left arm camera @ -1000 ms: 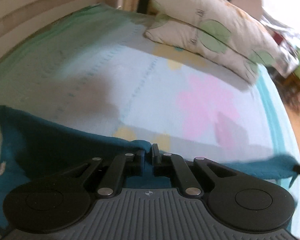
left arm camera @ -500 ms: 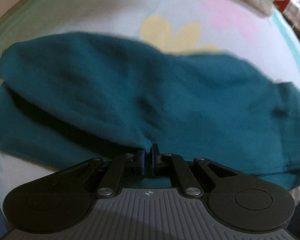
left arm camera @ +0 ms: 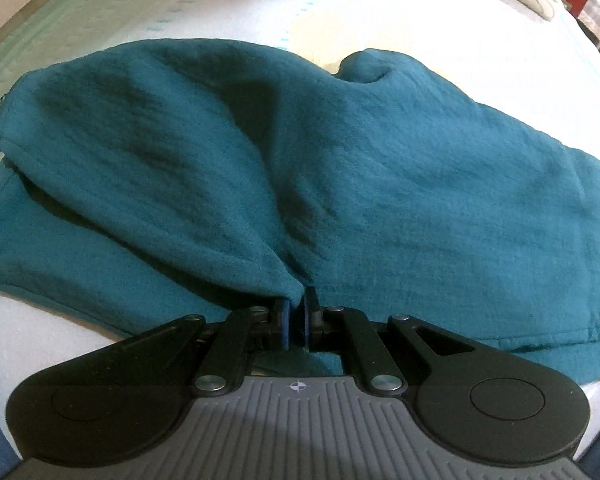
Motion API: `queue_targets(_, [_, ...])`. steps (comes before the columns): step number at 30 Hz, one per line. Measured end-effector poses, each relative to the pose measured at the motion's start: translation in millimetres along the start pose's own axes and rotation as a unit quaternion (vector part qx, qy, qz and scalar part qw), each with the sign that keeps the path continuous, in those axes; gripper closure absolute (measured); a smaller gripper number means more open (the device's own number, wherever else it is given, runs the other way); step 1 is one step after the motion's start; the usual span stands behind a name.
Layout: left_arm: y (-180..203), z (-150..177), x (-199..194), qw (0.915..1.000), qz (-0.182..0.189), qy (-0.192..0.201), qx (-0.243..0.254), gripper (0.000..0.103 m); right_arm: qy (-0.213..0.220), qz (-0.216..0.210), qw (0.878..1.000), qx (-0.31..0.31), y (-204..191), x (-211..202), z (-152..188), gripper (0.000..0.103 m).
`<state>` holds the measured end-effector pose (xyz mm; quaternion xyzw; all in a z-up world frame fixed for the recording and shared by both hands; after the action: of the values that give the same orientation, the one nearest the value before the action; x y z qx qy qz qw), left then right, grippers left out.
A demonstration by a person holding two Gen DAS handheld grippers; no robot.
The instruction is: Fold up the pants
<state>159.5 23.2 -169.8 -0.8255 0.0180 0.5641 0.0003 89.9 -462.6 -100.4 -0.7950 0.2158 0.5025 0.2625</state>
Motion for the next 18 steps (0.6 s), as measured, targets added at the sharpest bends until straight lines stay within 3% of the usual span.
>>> queue_targets(3, [11.6,4.0,3.7,0.9999,-0.010,0.003,0.011,0.096,-0.015,0.015,1.000,0.005,15.8,20.3,-2.5,0.060])
queue_targets(8, [9.8,9.4,5.9,0.9997,-0.016,0.003,0.016,0.096,-0.051,0.015,0.998,0.016,29.1,41.5,26.7,0.049])
queue_targets(13, [10.0,10.6,10.5,0.9997,-0.016,0.003,0.017,0.096,-0.051,-0.009,0.998,0.019,30.5,48.2,39.0,0.046])
queue_targets(15, [9.7,9.6,10.8,0.9997,-0.015,0.003,0.017,0.097,-0.045,-0.029,0.998,0.017,26.1,48.6,37.8,0.056])
queue_targets(16, [10.4,8.7,11.1,0.9998,-0.013,0.004,0.016,0.097,-0.044,-0.034,0.998,0.017,23.6,48.7,35.9,0.084])
queue_targets(18, [9.7,5.6,10.0,0.9999,-0.003,0.004,0.012,0.097,-0.028,-0.045,0.998,0.017,17.0,42.9,29.3,0.090])
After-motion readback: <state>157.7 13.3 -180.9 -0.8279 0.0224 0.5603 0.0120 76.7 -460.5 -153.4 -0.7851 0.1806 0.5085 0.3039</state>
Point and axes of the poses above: each gripper's, at about its wrist camera, not at the fingertips, and x roughly the way its jaws point, y to its right, z to its underside, the point moved 4 cm from there along x, roughly the way its jaws point
